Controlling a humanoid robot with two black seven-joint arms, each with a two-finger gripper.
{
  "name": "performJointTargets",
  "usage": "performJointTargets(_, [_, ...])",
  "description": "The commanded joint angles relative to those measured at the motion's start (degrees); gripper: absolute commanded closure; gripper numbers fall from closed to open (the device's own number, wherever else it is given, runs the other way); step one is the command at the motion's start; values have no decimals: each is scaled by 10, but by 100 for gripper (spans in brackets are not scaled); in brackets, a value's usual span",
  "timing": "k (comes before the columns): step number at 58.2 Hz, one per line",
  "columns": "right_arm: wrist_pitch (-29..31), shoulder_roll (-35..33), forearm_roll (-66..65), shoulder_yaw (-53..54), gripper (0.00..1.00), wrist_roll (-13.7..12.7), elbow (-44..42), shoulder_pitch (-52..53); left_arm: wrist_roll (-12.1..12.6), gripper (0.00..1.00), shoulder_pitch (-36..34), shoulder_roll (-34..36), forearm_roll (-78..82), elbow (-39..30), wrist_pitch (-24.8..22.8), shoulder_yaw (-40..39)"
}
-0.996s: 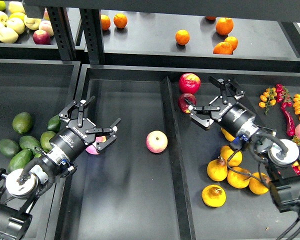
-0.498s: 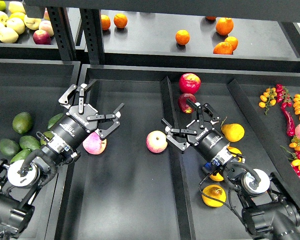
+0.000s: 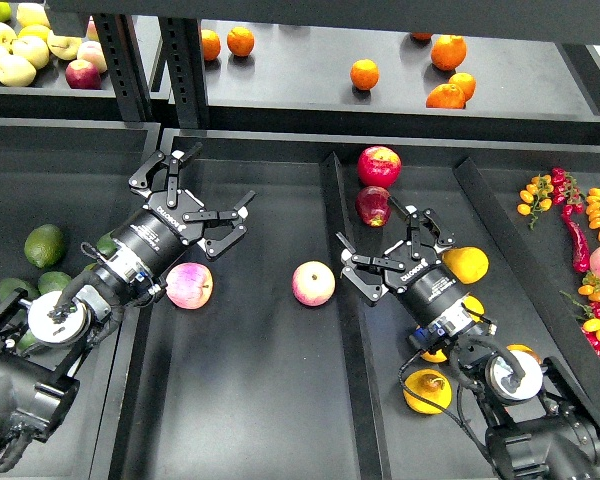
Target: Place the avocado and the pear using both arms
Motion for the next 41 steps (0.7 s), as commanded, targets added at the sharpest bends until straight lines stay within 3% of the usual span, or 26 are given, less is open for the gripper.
performJointTargets(1, [-1,0,0,0,1,1,5,-3,0,1,3,0,0,-1,0,-1])
performJointTargets(14, [-1,0,1,0,1,27,10,-3,-11,0,8,0,0,-2,0,-2])
performJointTargets(23, [0,0,2,1,1,32,11,-3,-39,1,14,0,0,1,0,-3])
performJointTargets(30, [0,0,4,1,1,53,11,-3,-68,1,18,0,1,2,0,-3])
performJointTargets(41, [0,0,5,2,1,62,11,-3,-74,0,22,0,1,1,0,-3])
